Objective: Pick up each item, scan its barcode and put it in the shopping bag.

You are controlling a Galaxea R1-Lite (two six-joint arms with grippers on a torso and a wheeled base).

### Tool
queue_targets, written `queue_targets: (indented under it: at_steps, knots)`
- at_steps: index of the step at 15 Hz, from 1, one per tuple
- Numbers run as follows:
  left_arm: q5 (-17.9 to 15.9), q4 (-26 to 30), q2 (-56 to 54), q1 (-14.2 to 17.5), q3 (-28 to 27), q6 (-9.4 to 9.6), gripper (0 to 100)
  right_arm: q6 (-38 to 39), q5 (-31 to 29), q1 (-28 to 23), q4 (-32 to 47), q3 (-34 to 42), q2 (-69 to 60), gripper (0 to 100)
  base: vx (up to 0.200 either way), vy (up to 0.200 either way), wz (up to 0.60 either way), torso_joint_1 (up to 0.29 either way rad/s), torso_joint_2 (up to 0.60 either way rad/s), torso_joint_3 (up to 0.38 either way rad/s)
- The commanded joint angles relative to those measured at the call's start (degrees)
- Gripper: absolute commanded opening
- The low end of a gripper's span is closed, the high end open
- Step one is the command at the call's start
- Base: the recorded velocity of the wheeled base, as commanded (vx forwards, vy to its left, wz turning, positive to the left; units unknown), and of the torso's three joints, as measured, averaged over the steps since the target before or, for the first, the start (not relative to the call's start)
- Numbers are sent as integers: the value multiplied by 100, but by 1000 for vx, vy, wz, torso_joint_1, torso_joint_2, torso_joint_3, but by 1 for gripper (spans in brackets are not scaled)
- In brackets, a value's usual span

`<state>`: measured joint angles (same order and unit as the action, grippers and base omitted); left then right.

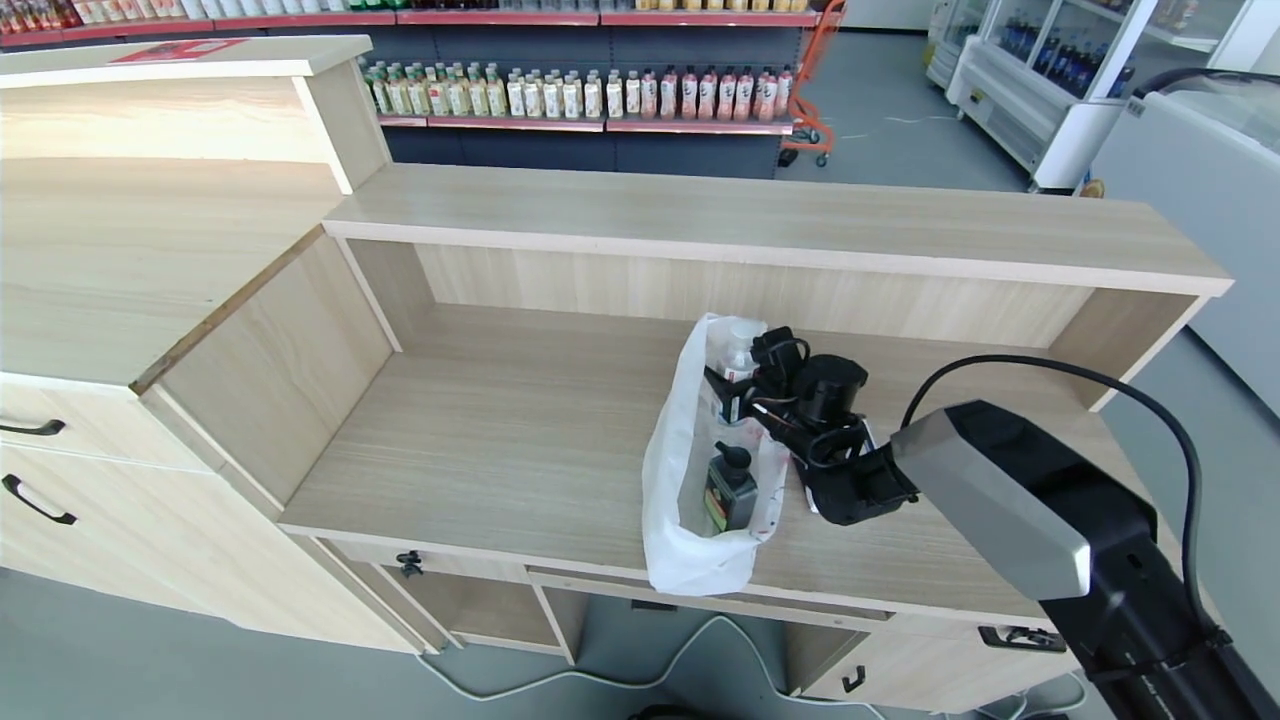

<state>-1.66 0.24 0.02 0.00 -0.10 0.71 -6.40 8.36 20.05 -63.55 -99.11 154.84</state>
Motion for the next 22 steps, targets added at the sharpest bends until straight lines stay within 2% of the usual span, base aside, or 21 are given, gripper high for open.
queue_targets:
  at_steps: [1,4,5,8,12,16,18,19,22]
  knots:
    - [-1,2,-2,0,1,0,0,-37,-1,-19,0,-12,116,0,0,0,0,0,0,0]
    - [-1,2,-2,0,1,0,0,-54,7,-63,-8,32,125,0,0,0,0,0,0,0]
    - [-1,-7,-2,0,1,0,0,-54,7,-72,-8,85,90,100,0,0,0,0,0,0]
    - [-1,-7,6,0,1,0,0,-19,25,-89,9,190,-156,100,0,0,0,0,0,0]
    - [-1,2,-2,0,1,0,0,218,51,-81,-17,1289,-1097,100,0,0,0,0,0,0]
    - [-1,2,-2,0,1,0,0,745,25,-239,-228,3486,-2942,100,0,0,0,0,0,0]
    - [-1,2,-2,0,1,0,0,948,34,-450,-61,4365,-3909,100,0,0,0,0,0,0]
    - [-1,2,-2,0,1,0,0,1000,-28,-634,273,5147,-4894,100,0,0,0,0,0,0]
    - [-1,2,-2,0,1,0,0,921,-625,-1232,906,6615,-6810,100,0,0,0,0,0,0]
